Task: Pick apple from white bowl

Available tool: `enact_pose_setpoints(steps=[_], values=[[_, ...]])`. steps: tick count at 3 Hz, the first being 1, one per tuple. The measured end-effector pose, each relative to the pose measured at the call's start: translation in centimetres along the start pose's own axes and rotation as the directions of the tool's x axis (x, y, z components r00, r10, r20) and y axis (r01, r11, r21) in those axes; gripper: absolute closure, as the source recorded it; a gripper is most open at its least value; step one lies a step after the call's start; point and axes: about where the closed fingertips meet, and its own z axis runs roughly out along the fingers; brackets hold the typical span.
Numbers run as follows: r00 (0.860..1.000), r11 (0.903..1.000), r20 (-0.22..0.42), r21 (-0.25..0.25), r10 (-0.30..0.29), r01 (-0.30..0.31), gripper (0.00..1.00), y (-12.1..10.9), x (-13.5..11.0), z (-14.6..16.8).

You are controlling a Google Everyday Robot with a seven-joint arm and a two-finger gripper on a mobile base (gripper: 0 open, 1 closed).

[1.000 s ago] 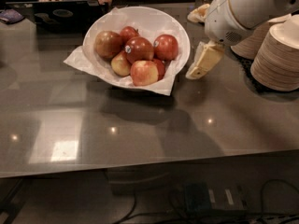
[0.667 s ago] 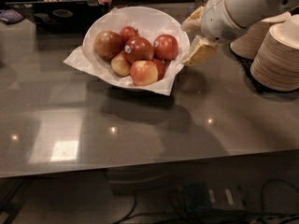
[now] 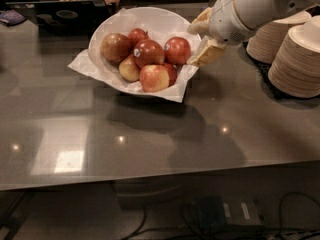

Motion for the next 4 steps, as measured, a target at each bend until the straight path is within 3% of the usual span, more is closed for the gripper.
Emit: enact_pose_setpoints(steps=[1, 3, 4], values=[[1.0, 0.9998, 0.018, -0.009, -0.019, 0.019, 0.27, -0.5, -0.3, 1.1], [0.996, 0.9977, 0.059, -0.029, -0.06, 0.062, 0.26, -1.2, -1.7, 2.8], [0.993, 0.9968, 0.099, -0.039, -0.065, 0.069, 0.26, -2.5, -1.9, 5.5]])
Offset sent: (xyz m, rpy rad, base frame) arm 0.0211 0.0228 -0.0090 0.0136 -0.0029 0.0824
